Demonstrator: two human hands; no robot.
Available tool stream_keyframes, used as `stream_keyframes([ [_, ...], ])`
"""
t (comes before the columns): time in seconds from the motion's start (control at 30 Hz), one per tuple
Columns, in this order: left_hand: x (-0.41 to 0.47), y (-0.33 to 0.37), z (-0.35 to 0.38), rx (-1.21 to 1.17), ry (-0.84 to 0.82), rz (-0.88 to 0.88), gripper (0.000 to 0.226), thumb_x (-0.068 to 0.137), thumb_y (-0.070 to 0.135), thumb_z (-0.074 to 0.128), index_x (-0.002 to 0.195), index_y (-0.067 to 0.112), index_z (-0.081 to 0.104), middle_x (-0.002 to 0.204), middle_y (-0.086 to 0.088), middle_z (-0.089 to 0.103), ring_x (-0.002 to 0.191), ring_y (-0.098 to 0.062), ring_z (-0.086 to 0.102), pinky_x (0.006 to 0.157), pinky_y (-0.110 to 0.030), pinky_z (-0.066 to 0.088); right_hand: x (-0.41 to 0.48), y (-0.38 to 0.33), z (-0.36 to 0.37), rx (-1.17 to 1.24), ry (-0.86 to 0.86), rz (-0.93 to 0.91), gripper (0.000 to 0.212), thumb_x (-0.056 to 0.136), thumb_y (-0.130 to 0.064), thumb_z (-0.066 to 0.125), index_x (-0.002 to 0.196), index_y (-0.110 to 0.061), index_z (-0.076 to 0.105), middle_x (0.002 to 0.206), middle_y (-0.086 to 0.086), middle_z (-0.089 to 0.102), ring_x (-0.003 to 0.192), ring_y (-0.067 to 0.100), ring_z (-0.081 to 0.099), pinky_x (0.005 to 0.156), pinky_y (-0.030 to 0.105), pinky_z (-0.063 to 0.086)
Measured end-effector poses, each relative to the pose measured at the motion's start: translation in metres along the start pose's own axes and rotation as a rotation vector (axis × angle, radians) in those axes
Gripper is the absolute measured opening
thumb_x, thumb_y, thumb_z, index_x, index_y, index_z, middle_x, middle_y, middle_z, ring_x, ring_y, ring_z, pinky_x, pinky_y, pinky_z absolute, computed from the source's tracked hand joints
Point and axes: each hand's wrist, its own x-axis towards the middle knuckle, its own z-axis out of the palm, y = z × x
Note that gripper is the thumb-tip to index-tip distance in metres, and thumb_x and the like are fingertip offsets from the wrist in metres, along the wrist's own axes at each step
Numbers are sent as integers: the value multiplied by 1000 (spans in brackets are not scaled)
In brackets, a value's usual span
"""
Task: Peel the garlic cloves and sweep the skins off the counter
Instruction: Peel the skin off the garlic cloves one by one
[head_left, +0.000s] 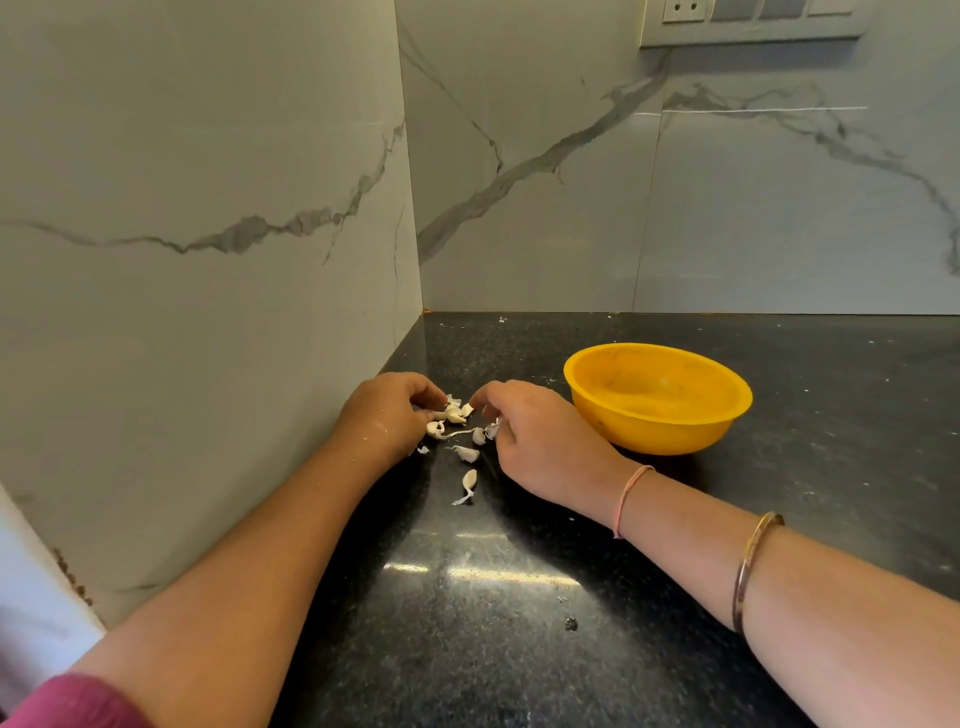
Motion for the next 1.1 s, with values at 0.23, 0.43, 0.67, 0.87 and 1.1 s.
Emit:
stream_keyframes([
  [0.23, -10, 7, -6, -53, 118, 100, 21, 89, 11, 61, 107, 21, 65, 100, 4, 68, 89, -9, 58, 78, -22, 44, 0, 1, 2, 61, 188, -48, 31, 93, -5, 43, 119, -11, 58, 113, 5, 62, 104, 17, 54, 89, 29, 46],
  [0.43, -25, 18, -13, -195, 122, 290, 27, 88, 8, 61, 107, 27, 63, 88, 16, 63, 84, 3, 60, 73, -4, 43, 2, -2, 3, 353, 280, 78, 16, 94, -20, 53, 108, -14, 59, 91, -3, 64, 78, 5, 58, 66, 13, 46],
  [0.67, -34, 24, -12, -383, 91, 335, 33, 86, 6, 61, 97, 37, 59, 89, 16, 67, 82, 7, 62, 69, -5, 47, 3, -2, 3, 643, 249, 167, 10, 88, -14, 63, 87, -20, 56, 80, 5, 69, 75, 17, 67, 73, 42, 57],
  [0.87, -32, 25, -10, -582, 62, 257, 39, 84, 1, 64, 98, 37, 58, 93, 9, 67, 84, -1, 65, 73, -15, 53, 4, -1, 5, 672, 265, 166, 15, 86, -8, 64, 86, -21, 57, 79, 4, 68, 74, 19, 66, 73, 43, 57],
  [1.1, -32, 26, -10, -750, 16, 137, 33, 82, 4, 68, 105, 26, 59, 89, 0, 70, 85, -12, 68, 79, -26, 55, 4, 0, 5, 590, 297, 114, 11, 86, -8, 62, 88, -19, 60, 77, -4, 64, 69, 7, 60, 65, 25, 55],
])
